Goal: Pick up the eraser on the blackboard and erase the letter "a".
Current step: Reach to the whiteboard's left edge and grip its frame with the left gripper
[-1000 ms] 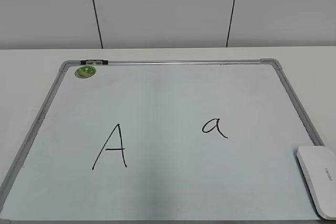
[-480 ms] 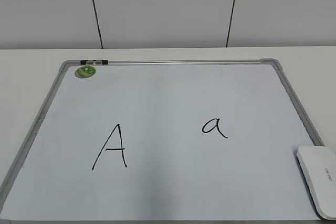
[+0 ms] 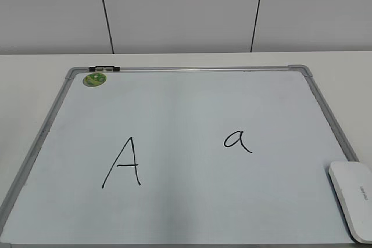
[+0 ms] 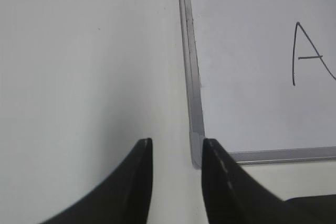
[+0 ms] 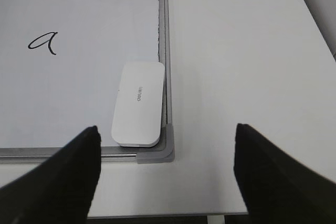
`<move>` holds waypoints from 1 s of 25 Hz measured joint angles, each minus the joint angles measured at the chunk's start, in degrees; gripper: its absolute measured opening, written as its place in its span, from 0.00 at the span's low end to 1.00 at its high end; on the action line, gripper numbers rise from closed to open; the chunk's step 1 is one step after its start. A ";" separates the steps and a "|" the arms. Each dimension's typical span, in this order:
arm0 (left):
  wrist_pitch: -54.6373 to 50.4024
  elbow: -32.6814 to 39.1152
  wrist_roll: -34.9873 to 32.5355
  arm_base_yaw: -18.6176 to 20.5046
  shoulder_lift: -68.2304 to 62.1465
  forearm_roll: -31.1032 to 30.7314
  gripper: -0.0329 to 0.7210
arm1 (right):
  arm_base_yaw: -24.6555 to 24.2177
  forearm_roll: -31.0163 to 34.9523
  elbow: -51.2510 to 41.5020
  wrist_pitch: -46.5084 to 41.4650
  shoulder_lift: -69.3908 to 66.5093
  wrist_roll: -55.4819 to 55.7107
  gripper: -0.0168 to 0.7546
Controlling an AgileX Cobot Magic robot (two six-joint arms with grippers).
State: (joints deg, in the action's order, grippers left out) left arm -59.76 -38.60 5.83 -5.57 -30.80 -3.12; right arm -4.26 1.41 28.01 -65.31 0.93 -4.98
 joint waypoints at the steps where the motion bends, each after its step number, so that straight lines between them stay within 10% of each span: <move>1: 0.00 -1.21 0.00 0.00 -2.85 0.30 0.36 | 0.00 0.00 0.00 0.00 0.00 0.00 0.78; 25: 3.29 -28.96 0.00 0.00 -59.07 4.62 0.36 | 0.00 0.00 0.00 0.00 0.00 0.00 0.78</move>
State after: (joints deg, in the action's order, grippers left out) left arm -56.46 -67.56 5.83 -5.57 -89.87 1.50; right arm -4.26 1.41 28.01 -65.31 0.93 -4.98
